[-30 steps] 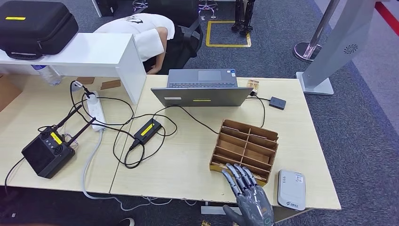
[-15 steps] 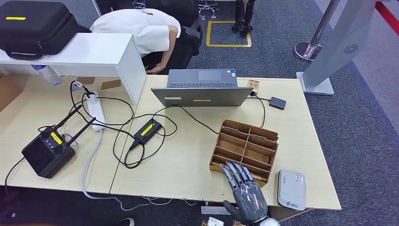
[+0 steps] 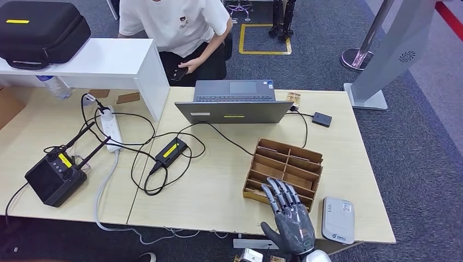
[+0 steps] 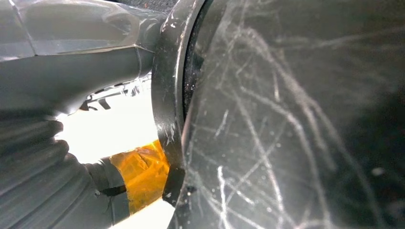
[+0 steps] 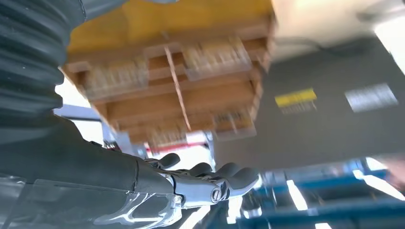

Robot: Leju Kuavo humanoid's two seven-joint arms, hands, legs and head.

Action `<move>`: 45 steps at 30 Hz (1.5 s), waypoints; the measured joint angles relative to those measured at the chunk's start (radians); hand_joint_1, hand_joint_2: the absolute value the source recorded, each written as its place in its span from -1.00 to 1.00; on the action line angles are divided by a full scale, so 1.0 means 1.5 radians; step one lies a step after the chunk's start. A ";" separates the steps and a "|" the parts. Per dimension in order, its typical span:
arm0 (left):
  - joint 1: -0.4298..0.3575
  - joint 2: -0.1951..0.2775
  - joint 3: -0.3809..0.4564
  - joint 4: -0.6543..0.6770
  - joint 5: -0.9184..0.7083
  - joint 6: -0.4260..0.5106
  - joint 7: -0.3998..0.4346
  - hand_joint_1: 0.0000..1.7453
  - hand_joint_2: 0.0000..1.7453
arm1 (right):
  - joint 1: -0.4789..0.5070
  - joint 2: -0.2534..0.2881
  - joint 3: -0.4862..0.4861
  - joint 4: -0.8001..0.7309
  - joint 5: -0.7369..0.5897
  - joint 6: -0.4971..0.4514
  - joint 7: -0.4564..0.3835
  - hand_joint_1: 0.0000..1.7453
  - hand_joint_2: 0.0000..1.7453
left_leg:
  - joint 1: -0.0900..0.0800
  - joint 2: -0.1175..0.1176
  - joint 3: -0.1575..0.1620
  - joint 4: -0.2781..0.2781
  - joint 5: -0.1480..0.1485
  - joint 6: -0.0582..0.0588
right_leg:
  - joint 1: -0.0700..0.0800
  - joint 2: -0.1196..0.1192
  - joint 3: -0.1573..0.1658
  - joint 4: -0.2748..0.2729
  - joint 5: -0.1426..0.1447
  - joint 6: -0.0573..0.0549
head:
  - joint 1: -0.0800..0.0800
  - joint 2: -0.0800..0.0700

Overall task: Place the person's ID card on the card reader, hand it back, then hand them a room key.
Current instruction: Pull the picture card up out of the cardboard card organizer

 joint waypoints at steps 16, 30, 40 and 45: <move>-0.002 -0.001 0.000 0.000 -0.006 -0.005 0.001 -1.00 1.00 | 0.038 0.057 -0.163 -0.074 0.031 -0.001 -0.064 -1.00 1.00 | 0.000 0.000 0.000 0.000 0.000 0.000 | 0.000 0.000 0.000 0.000 0.000 0.000 | 0.000 0.000; -0.002 -0.002 0.000 0.000 -0.010 -0.006 -0.001 -1.00 1.00 | 0.044 0.063 -0.231 -0.012 0.031 -0.001 -0.082 -1.00 1.00 | 0.000 0.000 0.000 0.000 0.000 0.000 | 0.000 0.000 0.000 0.000 0.000 0.000 | 0.000 0.000; -0.002 -0.002 0.000 0.000 -0.011 -0.005 -0.002 -1.00 1.00 | 0.061 0.074 -0.269 -0.001 0.025 -0.001 -0.100 -1.00 1.00 | 0.000 0.000 0.000 0.000 0.000 0.000 | 0.000 0.000 0.000 0.000 0.000 0.000 | 0.000 0.000; -0.002 -0.002 0.000 0.000 -0.011 -0.005 -0.002 -1.00 1.00 | 0.063 0.076 -0.273 0.010 0.026 -0.001 -0.099 -1.00 1.00 | 0.000 0.000 0.000 0.000 0.000 0.000 | 0.000 0.000 0.000 0.000 0.000 0.000 | 0.000 0.000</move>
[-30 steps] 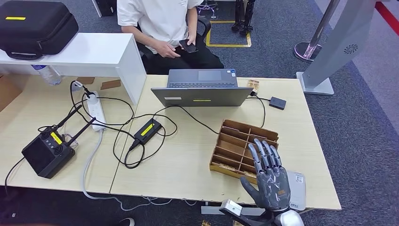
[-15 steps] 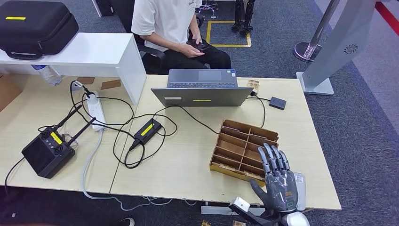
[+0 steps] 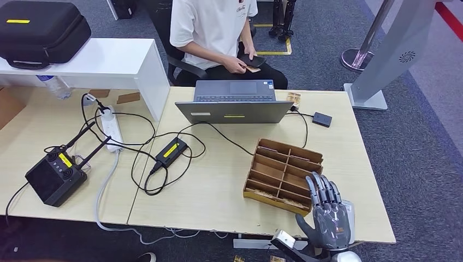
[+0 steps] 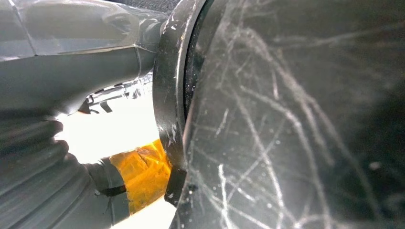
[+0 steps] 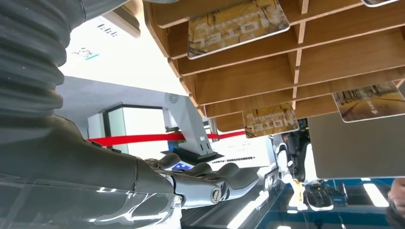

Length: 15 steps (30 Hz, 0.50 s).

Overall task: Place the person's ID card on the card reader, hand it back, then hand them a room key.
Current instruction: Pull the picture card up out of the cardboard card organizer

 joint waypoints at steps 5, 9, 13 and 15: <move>0.000 0.000 0.000 0.000 0.000 0.000 0.000 -1.00 1.00 | 0.000 0.002 -0.003 0.007 0.000 0.000 0.000 -1.00 1.00 | 0.000 0.000 0.000 0.000 0.000 0.000 | 0.000 0.000 0.000 0.000 0.000 0.000 | 0.000 0.000; 0.000 0.000 0.000 0.000 -0.001 0.000 0.000 -1.00 1.00 | 0.000 0.004 -0.004 0.011 -0.001 0.000 -0.001 -1.00 1.00 | 0.000 0.000 0.000 0.000 0.000 0.000 | 0.000 0.000 0.000 0.000 0.000 0.000 | 0.000 0.000; 0.000 -0.001 0.000 0.000 -0.002 -0.001 -0.001 -1.00 1.00 | 0.000 0.008 -0.004 0.018 -0.006 0.000 -0.011 -1.00 1.00 | 0.000 0.000 0.000 0.000 0.000 0.000 | 0.000 0.000 0.000 0.000 0.000 0.000 | 0.000 0.000; 0.000 -0.001 0.000 0.000 -0.004 -0.001 -0.001 -1.00 1.00 | 0.000 0.012 -0.004 0.021 -0.006 0.000 -0.016 -1.00 1.00 | 0.000 0.000 0.000 0.000 0.000 0.000 | 0.000 0.000 0.000 0.000 0.000 0.000 | 0.000 0.000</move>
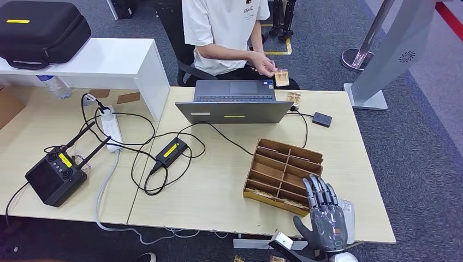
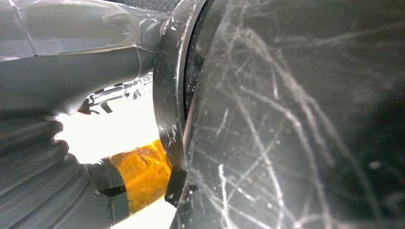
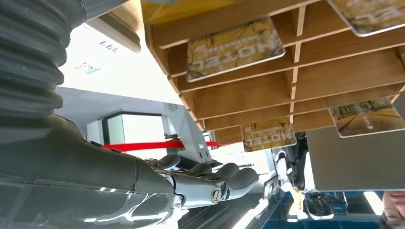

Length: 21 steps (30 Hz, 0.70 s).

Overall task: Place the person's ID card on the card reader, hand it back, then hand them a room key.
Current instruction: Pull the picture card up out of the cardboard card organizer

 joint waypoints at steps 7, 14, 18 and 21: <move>-0.001 0.000 0.000 0.000 -0.004 -0.003 0.000 -1.00 1.00 | 0.000 0.011 0.013 0.017 0.010 0.000 0.001 -1.00 1.00 | 0.000 0.000 0.000 0.000 0.000 0.000 | 0.000 0.000 0.000 0.000 0.000 0.000 | 0.000 0.000; -0.002 0.000 0.000 0.000 -0.008 -0.006 -0.001 -1.00 1.00 | -0.001 0.012 0.023 0.028 0.009 0.000 0.010 -0.50 1.00 | 0.000 0.000 0.000 0.000 0.000 0.000 | 0.000 0.000 0.000 0.000 0.000 0.000 | 0.000 0.000; -0.003 0.000 0.000 0.000 -0.010 -0.008 -0.002 -1.00 1.00 | -0.002 0.012 0.030 0.031 0.007 0.000 0.013 1.00 1.00 | 0.000 0.000 0.000 0.000 0.000 0.000 | 0.000 0.000 0.000 0.000 0.000 0.000 | 0.000 0.000; -0.003 0.000 0.000 0.000 -0.011 -0.009 -0.004 -1.00 1.00 | -0.003 0.012 0.035 0.034 -0.002 0.000 0.013 1.00 1.00 | 0.000 0.000 0.000 0.000 0.000 0.000 | 0.000 0.000 0.000 0.000 0.000 0.000 | 0.000 0.000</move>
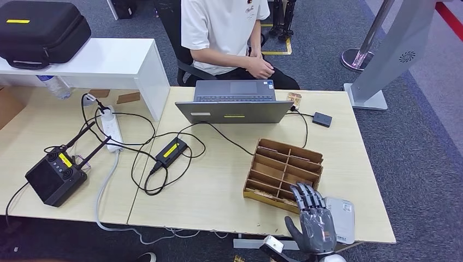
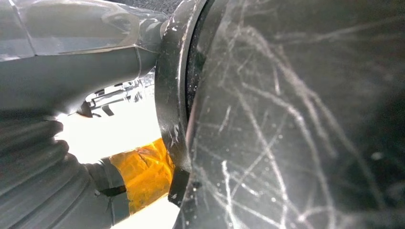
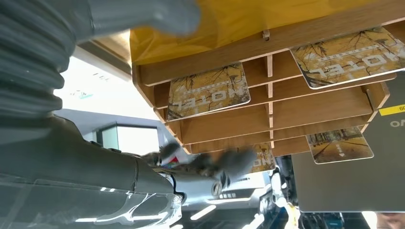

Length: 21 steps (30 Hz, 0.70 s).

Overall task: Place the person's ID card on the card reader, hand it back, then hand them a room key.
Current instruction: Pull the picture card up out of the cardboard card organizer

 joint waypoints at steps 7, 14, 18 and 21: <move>0.000 0.000 0.000 0.000 -0.003 -0.001 -0.001 -1.00 1.00 | -0.003 0.000 0.011 0.007 -0.015 0.000 -0.002 1.00 1.00 | 0.000 0.000 0.000 0.000 0.000 0.000 | 0.000 0.000 0.000 0.000 0.000 0.000 | 0.000 0.000; 0.000 0.000 0.000 0.000 -0.005 -0.001 -0.003 -1.00 1.00 | -0.014 0.000 0.017 0.012 -0.035 -0.005 -0.006 1.00 1.00 | 0.000 0.000 0.000 0.000 0.000 0.000 | 0.000 0.000 0.000 0.000 0.000 0.000 | 0.000 0.000; 0.000 0.000 0.000 0.000 -0.007 -0.004 -0.009 -1.00 1.00 | -0.015 0.000 0.020 0.018 -0.041 -0.005 -0.011 1.00 1.00 | 0.000 0.000 0.000 0.000 0.000 0.000 | 0.000 0.000 0.000 0.000 0.000 0.000 | 0.000 0.000; 0.000 0.000 0.000 0.000 -0.007 -0.004 -0.010 -1.00 1.00 | -0.015 0.000 0.020 0.018 -0.041 -0.005 -0.011 1.00 1.00 | 0.000 0.000 0.000 0.000 0.000 0.000 | 0.000 0.000 0.000 0.000 0.000 0.000 | 0.000 0.000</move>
